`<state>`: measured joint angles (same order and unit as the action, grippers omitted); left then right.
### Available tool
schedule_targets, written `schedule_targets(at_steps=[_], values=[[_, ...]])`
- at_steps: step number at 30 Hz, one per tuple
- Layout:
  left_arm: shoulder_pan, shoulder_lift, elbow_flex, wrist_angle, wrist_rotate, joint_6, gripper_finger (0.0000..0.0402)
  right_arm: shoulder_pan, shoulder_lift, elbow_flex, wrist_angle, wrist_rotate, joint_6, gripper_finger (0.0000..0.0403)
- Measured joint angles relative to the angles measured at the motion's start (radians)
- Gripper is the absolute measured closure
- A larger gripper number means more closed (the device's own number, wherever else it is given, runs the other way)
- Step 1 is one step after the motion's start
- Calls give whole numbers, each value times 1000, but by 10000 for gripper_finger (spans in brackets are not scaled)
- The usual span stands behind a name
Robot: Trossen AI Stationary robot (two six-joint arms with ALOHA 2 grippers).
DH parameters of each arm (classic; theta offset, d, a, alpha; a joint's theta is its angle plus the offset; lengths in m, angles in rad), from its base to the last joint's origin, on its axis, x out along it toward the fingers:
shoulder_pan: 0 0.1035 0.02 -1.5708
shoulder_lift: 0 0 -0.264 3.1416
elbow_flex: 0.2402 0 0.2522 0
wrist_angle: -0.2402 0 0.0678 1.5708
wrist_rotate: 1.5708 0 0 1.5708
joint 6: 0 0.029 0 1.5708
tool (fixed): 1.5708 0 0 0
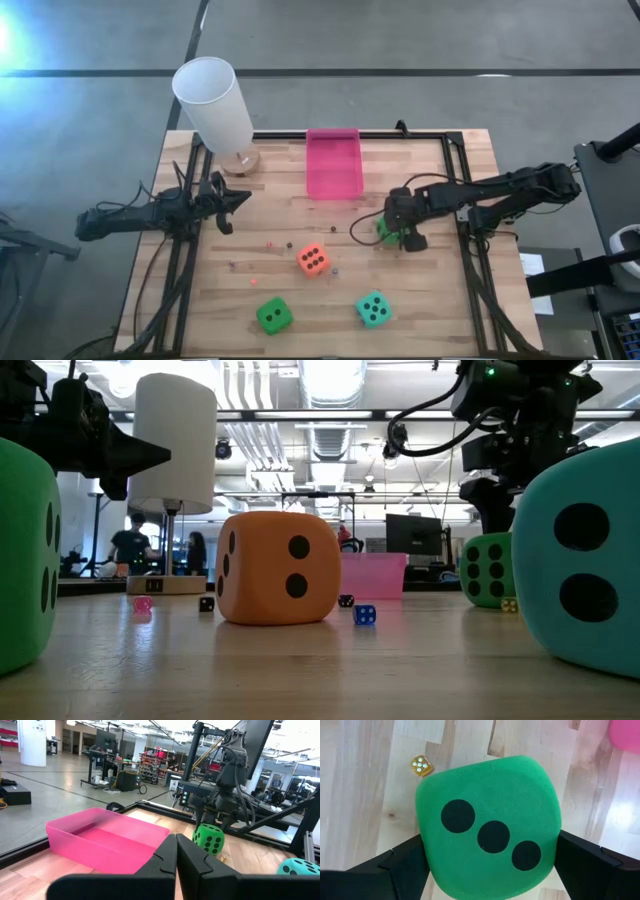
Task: Pick & Place Dice
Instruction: Put the right big green dice into the red container
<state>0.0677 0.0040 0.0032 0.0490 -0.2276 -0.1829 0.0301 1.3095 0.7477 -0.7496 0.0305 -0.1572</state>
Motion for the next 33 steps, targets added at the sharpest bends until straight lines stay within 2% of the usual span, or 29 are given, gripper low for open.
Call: schedule_targets(at_steps=[11, 23, 33], values=[[0, 0, 0, 0, 0, 0, 395, 1, -28, 8, -23, 4, 12, 53], [0, 0, 0, 0, 0, 0, 395, -17, -31, 177, -109, 55, -1, 52], [0, 0, 0, 0, 0, 0, 396, -131, 14, 330, -116, 75, -45, 51]])
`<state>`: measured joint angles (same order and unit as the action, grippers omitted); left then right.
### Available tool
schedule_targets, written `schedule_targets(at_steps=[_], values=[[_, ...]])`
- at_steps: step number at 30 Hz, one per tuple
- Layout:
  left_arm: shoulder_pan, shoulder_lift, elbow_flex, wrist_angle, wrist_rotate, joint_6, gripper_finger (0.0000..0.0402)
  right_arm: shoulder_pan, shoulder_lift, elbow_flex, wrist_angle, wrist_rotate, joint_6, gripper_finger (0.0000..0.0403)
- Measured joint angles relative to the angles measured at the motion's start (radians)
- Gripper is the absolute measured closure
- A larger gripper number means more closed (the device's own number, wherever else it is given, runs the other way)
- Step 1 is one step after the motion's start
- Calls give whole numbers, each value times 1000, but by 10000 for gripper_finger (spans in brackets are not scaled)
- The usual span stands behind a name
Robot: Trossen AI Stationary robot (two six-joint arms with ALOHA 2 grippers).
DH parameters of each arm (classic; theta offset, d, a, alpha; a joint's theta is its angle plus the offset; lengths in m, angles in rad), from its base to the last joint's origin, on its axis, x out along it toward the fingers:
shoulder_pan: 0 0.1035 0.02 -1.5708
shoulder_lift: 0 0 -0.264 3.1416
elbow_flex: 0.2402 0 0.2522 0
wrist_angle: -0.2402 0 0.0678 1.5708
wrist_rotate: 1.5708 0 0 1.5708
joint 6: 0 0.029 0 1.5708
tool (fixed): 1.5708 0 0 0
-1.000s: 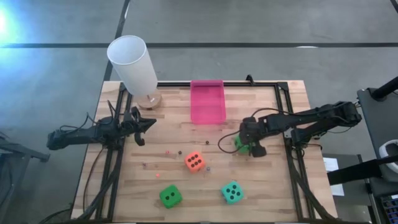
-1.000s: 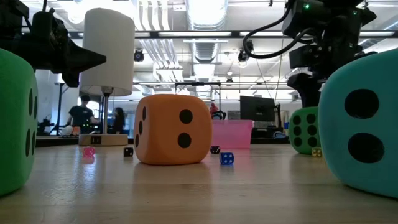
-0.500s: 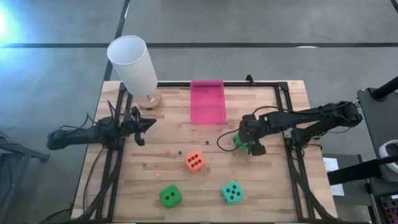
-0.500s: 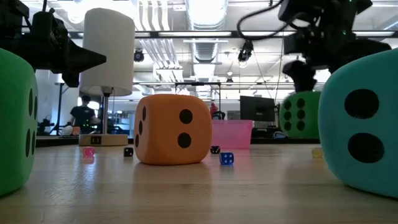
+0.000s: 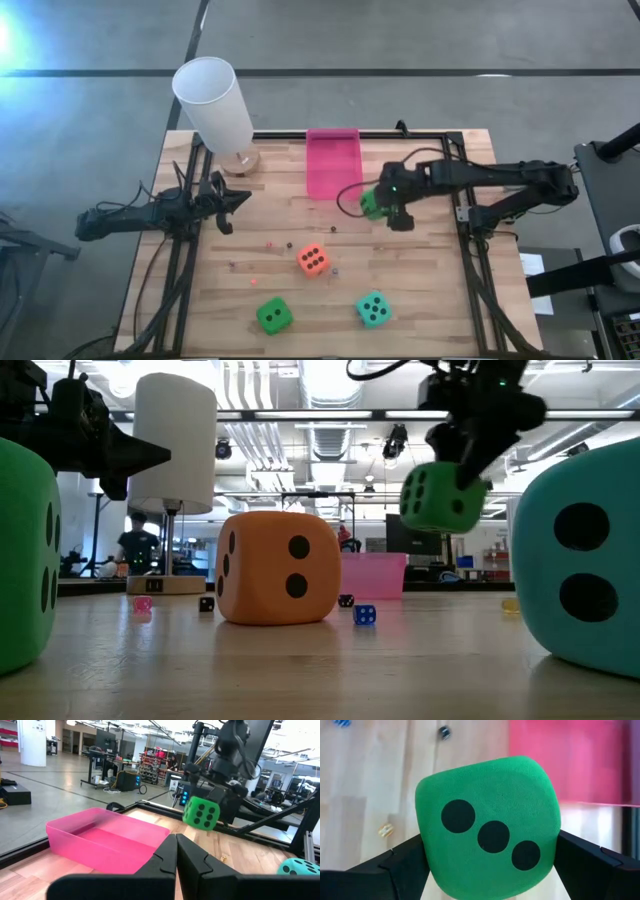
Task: Pick & Place Dice
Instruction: Put the right big green dice into the red container
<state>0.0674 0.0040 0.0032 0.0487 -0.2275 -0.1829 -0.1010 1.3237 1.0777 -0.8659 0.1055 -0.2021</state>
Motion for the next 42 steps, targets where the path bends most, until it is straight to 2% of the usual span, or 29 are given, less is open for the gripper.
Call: schedule_targets(at_steps=[14, 21, 26, 42], values=[[0, 0, 0, 0, 0, 0, 395, -147, 208, 254, -5, -4, -186, 51], [0, 0, 0, 0, 0, 0, 395, -249, 308, 365, -4, -123, -202, 51], [0, 0, 0, 0, 0, 0, 395, -298, 373, 429, -3, -134, -242, 51], [0, 0, 0, 0, 0, 0, 395, -445, 485, 522, 51, -172, -327, 51]])
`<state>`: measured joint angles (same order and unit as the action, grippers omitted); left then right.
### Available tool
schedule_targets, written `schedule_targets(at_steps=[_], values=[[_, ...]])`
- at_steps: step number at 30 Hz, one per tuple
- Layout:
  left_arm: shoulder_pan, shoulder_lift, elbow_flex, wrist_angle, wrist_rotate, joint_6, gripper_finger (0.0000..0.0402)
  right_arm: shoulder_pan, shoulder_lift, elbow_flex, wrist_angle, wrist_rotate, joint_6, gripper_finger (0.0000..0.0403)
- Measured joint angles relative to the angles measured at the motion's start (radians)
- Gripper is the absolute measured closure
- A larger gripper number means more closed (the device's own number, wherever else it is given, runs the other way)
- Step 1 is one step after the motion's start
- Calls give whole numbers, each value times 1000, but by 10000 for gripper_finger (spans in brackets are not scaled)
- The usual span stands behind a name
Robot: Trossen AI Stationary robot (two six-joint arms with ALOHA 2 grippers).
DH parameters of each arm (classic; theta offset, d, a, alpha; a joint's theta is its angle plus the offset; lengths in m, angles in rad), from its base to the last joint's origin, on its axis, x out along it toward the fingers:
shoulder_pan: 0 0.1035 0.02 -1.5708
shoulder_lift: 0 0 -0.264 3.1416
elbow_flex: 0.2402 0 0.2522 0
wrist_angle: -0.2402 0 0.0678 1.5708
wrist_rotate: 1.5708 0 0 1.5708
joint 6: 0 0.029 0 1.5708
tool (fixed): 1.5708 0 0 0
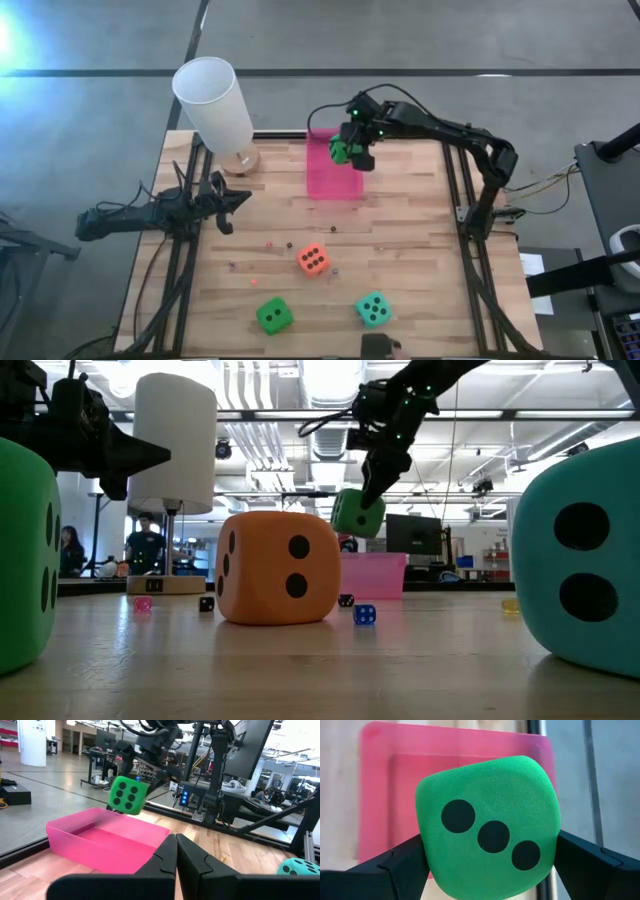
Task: Pick & Place Dice
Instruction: Put the right big green dice into the red container
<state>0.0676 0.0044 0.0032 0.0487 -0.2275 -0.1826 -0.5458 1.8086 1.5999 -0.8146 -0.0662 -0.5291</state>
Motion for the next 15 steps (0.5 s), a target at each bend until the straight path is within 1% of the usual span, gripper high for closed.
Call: schedule_targets(at_steps=[3, 8, 15], values=[[0, 0, 0, 0, 0, 0, 395, -34, 14, 6, 6, -18, -6, 51], [0, 0, 0, 0, 0, 0, 395, -78, 57, 10, 54, -20, -13, 51], [0, 0, 0, 0, 0, 0, 396, -125, 137, 39, 63, -18, -32, 51]])
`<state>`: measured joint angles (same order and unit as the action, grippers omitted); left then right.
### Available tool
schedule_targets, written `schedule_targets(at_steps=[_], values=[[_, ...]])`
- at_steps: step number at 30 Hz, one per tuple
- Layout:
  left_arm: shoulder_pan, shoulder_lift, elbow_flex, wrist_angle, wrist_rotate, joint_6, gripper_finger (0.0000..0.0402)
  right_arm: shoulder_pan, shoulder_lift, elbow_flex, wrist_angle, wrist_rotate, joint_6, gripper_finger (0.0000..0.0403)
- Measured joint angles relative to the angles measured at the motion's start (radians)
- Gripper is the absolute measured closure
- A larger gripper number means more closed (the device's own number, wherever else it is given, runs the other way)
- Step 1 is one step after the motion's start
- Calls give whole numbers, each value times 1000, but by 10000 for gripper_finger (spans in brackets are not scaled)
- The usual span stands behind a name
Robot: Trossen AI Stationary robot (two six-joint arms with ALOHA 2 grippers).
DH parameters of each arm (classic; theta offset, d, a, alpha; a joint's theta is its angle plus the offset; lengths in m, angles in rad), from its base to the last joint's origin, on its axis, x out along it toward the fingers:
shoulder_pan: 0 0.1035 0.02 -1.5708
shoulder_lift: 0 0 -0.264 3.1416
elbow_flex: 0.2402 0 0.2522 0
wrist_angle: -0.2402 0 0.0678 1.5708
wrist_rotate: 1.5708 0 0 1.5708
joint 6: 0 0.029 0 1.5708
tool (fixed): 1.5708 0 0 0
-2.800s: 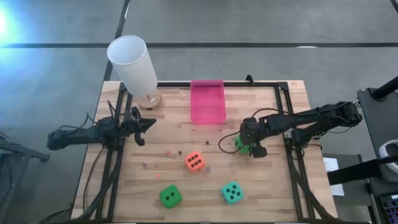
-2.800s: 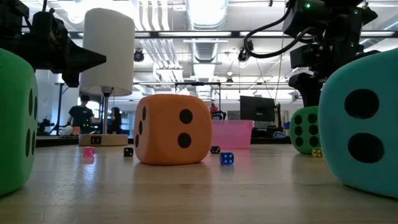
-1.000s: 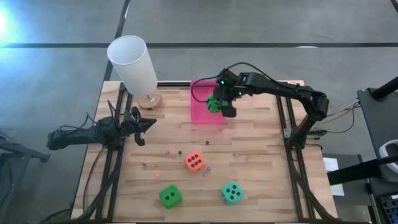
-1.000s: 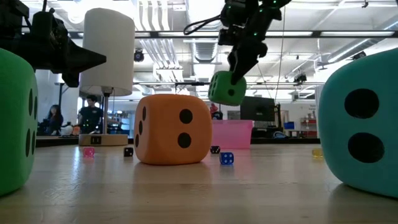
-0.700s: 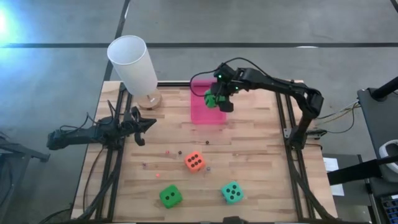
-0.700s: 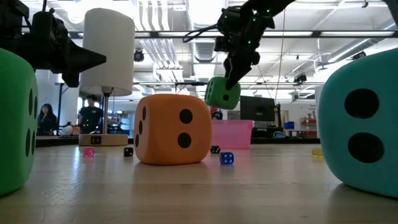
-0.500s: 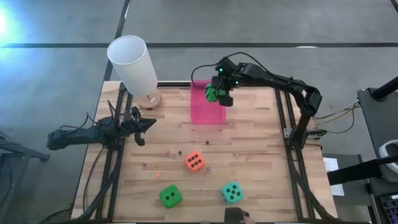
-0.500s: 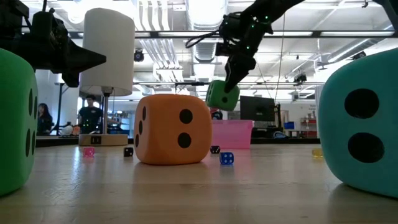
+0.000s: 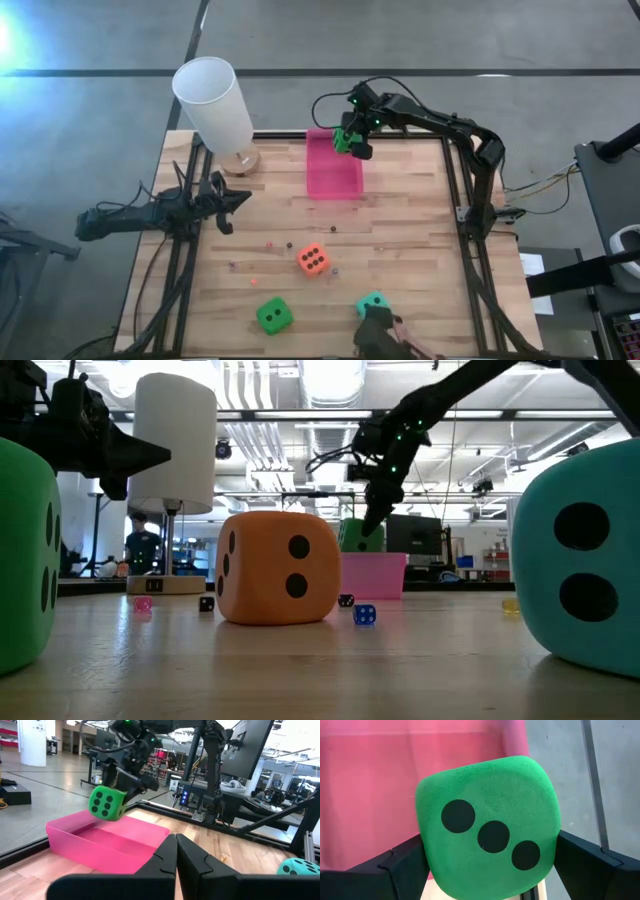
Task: Pick & Place Dice
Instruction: Put the right big green dice into the red container
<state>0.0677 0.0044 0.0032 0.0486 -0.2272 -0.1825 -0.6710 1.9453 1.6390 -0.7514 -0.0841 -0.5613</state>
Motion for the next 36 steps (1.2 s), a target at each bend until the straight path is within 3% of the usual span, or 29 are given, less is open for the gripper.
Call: schedule_targets(at_steps=[14, 36], values=[[0, 0, 0, 0, 0, 0, 395, -13, 166, 159, -140, -11, -18, 24], [0, 0, 0, 0, 0, 0, 395, -16, 169, 157, -106, -109, 6, 19]])
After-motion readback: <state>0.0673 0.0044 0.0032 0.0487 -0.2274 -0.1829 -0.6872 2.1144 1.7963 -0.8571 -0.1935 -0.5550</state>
